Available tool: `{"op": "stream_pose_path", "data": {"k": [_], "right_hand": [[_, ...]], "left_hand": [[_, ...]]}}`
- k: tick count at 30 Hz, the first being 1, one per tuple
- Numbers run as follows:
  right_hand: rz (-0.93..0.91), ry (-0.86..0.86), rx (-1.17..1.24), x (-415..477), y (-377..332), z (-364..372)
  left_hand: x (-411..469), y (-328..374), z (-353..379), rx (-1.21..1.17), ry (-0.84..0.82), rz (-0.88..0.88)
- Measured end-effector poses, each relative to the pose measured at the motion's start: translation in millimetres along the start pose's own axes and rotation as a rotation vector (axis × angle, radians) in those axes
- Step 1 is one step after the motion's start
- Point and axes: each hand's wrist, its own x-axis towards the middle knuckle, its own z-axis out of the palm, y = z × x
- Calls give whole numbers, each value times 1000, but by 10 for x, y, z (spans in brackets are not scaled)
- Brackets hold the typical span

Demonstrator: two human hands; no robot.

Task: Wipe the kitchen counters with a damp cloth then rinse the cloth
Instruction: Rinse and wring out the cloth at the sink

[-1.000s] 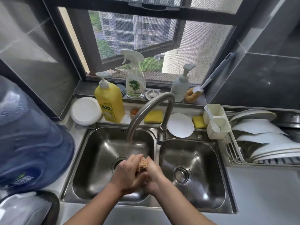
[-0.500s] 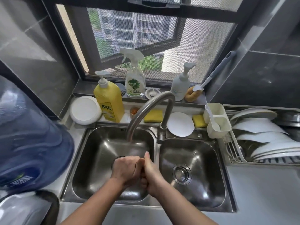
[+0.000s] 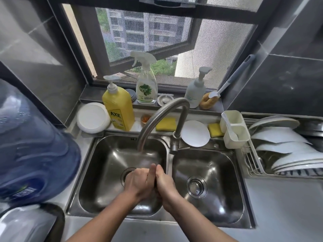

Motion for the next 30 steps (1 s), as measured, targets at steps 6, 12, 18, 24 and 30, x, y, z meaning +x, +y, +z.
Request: {"op": "stream_pose_path", "data": {"k": [6,12,18,24,30], "right_hand": [[-307,189,-438,28,-80,-98],[-696,263,-669,-16,13,-144],[-1255,355,-895,178,-34,-214],[-1558,226,-878,211,-215,-300],[-1603,205,-862,351,-114,-366]], "left_hand": [[77,126,34,-458,-238,-454],[-52,232,-116,-869,-470,-669],[-13,216,-201,-994,-594,-819],[7,172,-171,-1016,-683,-880],[-8,248,-105,-1030,-582,-837]]}}
